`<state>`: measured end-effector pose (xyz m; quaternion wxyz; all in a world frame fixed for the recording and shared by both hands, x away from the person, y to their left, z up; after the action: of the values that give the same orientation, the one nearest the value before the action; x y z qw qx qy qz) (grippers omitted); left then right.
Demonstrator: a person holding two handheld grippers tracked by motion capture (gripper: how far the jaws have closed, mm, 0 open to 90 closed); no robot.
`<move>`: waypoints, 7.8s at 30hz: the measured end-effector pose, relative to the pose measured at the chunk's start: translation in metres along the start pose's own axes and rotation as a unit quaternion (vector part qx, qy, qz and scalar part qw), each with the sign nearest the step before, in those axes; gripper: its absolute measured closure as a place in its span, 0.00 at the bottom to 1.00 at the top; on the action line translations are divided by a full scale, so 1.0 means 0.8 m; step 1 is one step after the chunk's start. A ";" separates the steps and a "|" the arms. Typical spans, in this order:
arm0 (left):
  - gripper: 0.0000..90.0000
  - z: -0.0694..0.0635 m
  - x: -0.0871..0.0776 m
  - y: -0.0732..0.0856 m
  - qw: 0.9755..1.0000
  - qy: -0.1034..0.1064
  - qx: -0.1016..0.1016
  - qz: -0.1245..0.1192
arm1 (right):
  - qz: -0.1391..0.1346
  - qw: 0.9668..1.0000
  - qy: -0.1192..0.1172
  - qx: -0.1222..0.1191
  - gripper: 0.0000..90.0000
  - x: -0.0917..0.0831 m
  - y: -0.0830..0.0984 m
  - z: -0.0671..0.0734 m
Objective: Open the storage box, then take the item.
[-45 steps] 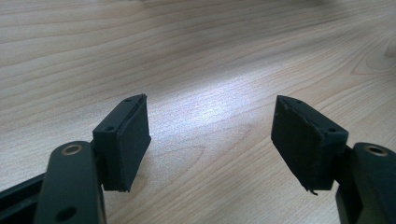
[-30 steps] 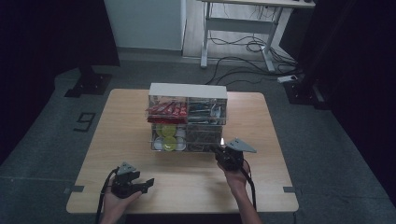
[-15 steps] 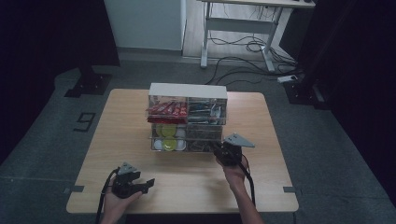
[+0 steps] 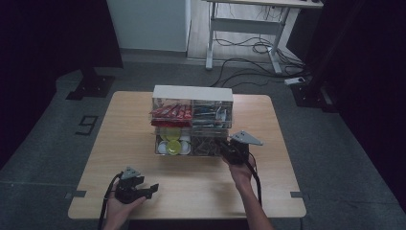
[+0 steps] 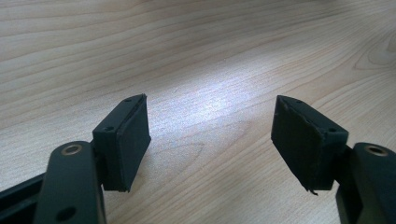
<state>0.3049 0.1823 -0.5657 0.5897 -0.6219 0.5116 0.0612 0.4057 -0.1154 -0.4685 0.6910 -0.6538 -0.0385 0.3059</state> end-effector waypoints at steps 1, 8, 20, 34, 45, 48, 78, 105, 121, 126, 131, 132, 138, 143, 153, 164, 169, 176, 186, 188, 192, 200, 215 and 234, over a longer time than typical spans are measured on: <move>0.31 0.000 0.000 0.000 1.000 0.000 0.000 0.000 | -0.001 1.000 0.001 0.001 0.99 0.000 -0.002 -0.001; 0.31 0.000 0.001 0.000 1.000 0.000 0.001 0.001 | -0.006 1.000 0.004 0.008 0.99 0.002 -0.009 -0.005; 0.31 0.000 0.001 0.001 1.000 -0.001 0.000 0.001 | -0.005 1.000 0.003 0.009 0.99 0.003 -0.008 -0.004; 0.31 -0.004 -0.002 -0.005 1.000 -0.009 0.006 -0.012 | -0.007 1.000 0.005 0.009 0.99 0.000 -0.004 -0.008; 0.31 -0.012 -0.003 -0.022 0.999 -0.028 0.018 -0.025 | -0.008 1.000 -0.008 0.001 0.99 0.003 -0.003 -0.010; 0.31 -0.014 -0.002 -0.026 0.999 -0.028 0.020 -0.027 | -0.007 1.000 -0.009 -0.001 0.99 0.004 -0.003 -0.011; 0.34 -0.035 0.004 -0.097 0.996 -0.024 0.052 -0.064 | -0.001 1.000 -0.002 -0.006 0.99 0.001 -0.004 -0.016; 0.30 -0.034 0.028 -0.136 0.993 -0.064 0.062 -0.078 | 0.006 1.000 -0.002 -0.010 0.99 0.002 -0.005 -0.015; 0.29 -0.030 0.047 -0.146 0.992 -0.079 0.059 -0.083 | 0.006 1.000 -0.002 -0.009 0.99 0.002 -0.004 -0.015; 0.29 -0.030 0.052 -0.148 0.992 -0.080 0.058 -0.085 | 0.006 1.000 -0.002 -0.009 0.99 0.002 -0.004 -0.015; 0.29 -0.032 0.056 -0.149 0.991 -0.081 0.059 -0.087 | 0.006 1.000 -0.003 -0.009 0.99 0.003 -0.004 -0.015; 0.28 -0.032 0.057 -0.150 0.991 -0.081 0.059 -0.085 | 0.006 1.000 -0.002 -0.009 0.99 0.003 -0.004 -0.015; 0.28 -0.032 0.063 -0.152 0.991 -0.085 0.058 -0.085 | 0.006 1.000 -0.003 -0.009 0.99 0.003 -0.004 -0.015; 0.28 -0.031 0.068 -0.153 0.991 -0.086 0.058 -0.083 | 0.006 1.000 -0.003 -0.009 0.99 0.003 -0.004 -0.015; 0.29 -0.032 0.074 -0.153 0.991 -0.089 0.059 -0.086 | 0.006 1.000 -0.004 -0.007 0.99 0.004 -0.003 -0.016; 0.35 -0.039 0.080 -0.149 0.991 -0.083 0.067 -0.086 | 0.008 1.000 -0.003 -0.006 0.98 0.005 0.000 -0.017; 0.41 -0.038 0.079 -0.148 0.990 -0.087 0.069 -0.086 | 0.007 1.000 -0.003 -0.006 0.98 0.005 0.000 -0.017; 0.43 -0.038 0.079 -0.147 0.990 -0.085 0.070 -0.088 | 0.008 1.000 -0.003 -0.006 0.99 0.005 0.000 -0.017; 0.43 -0.037 0.073 -0.146 0.989 -0.082 0.070 -0.097 | 0.008 1.000 -0.003 -0.006 0.99 0.005 0.000 -0.017; 0.43 -0.038 0.070 -0.147 0.989 -0.080 0.071 -0.097 | 0.009 1.000 -0.002 -0.006 0.99 0.005 0.000 -0.017; 0.43 -0.040 0.066 -0.148 0.989 -0.079 0.080 -0.098 | 0.009 1.000 -0.002 -0.007 0.99 0.005 0.000 -0.017; 0.51 -0.040 0.050 -0.151 0.987 -0.079 0.105 -0.093 | 0.015 1.000 -0.002 -0.012 0.99 0.006 0.002 -0.015; 0.36 -0.040 0.082 -0.153 0.989 -0.089 0.102 -0.065 | 0.017 1.000 -0.002 -0.013 0.99 0.005 0.001 -0.016; 0.45 -0.041 0.084 -0.156 0.984 -0.107 0.112 -0.084 | 0.011 1.000 -0.001 -0.007 0.99 0.001 0.000 -0.021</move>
<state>0.4076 0.0910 -0.5181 0.7100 -0.5825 0.3952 0.0202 0.4141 -0.1296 -0.4710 0.6827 -0.6590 -0.0342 0.3139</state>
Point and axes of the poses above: each handheld gripper's, and its own axes: x roughly forward along the jaws, y roughly out of its underside, z roughly to its left, the point moved 6 cm from there along x, roughly forward along the jaws, and after that the axes turned 6 degrees about y, right-handed, at the moved point
